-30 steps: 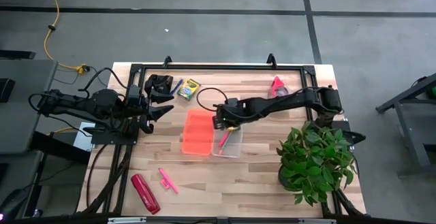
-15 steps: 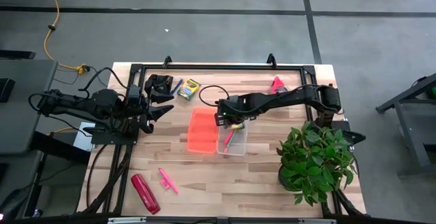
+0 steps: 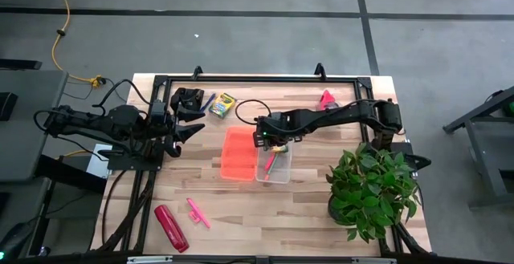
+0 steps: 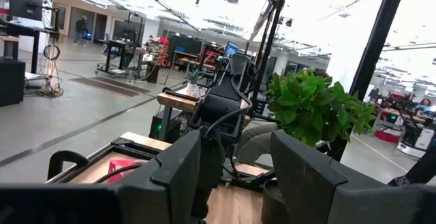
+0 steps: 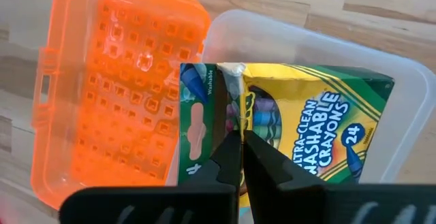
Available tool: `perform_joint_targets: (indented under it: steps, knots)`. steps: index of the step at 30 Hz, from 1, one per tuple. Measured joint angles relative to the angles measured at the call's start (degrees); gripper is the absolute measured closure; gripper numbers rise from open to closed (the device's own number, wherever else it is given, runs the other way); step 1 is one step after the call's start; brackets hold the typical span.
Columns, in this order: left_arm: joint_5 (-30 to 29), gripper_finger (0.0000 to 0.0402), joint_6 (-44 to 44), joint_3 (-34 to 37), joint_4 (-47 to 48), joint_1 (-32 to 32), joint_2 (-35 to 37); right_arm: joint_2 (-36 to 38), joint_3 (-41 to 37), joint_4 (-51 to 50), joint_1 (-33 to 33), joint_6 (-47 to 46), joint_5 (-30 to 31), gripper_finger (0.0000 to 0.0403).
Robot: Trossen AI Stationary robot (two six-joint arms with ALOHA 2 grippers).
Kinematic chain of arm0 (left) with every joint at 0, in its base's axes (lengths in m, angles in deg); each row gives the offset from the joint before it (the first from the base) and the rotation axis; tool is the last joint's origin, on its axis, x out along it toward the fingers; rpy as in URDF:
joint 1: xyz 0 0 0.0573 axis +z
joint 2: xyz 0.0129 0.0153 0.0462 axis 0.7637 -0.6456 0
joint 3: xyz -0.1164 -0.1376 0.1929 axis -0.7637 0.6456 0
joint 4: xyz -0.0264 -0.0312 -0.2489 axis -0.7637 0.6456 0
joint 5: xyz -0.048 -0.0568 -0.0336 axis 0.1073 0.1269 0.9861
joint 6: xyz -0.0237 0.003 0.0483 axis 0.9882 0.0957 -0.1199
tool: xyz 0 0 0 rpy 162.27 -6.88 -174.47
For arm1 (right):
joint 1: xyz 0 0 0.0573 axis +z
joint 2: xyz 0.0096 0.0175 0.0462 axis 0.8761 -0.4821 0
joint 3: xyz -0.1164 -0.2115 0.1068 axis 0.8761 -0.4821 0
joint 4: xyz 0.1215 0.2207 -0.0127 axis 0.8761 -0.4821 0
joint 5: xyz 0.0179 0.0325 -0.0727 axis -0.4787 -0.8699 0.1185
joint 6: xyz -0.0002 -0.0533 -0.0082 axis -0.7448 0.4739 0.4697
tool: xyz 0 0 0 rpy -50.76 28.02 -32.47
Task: Pack school essentials
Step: Put the bottom crayon box in the supply box, then put the crayon box in the supply box
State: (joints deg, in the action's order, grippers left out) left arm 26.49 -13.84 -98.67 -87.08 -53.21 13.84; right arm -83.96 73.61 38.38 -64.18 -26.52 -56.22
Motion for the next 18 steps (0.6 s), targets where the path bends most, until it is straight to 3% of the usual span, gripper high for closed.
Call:
perform_joint_targets:
  steps: [12,18]
  knots:
    - [0.0,0.0234,-0.1,0.0,0.0,0.0,0.0,0.0,3.0,-0.8,0.0,1.0,4.2,0.0253]
    - [0.0,0.0234,-0.2,0.0,0.0,0.0,0.0,0.0,10.4,-0.7,0.4,16.2,5.7,0.0234]
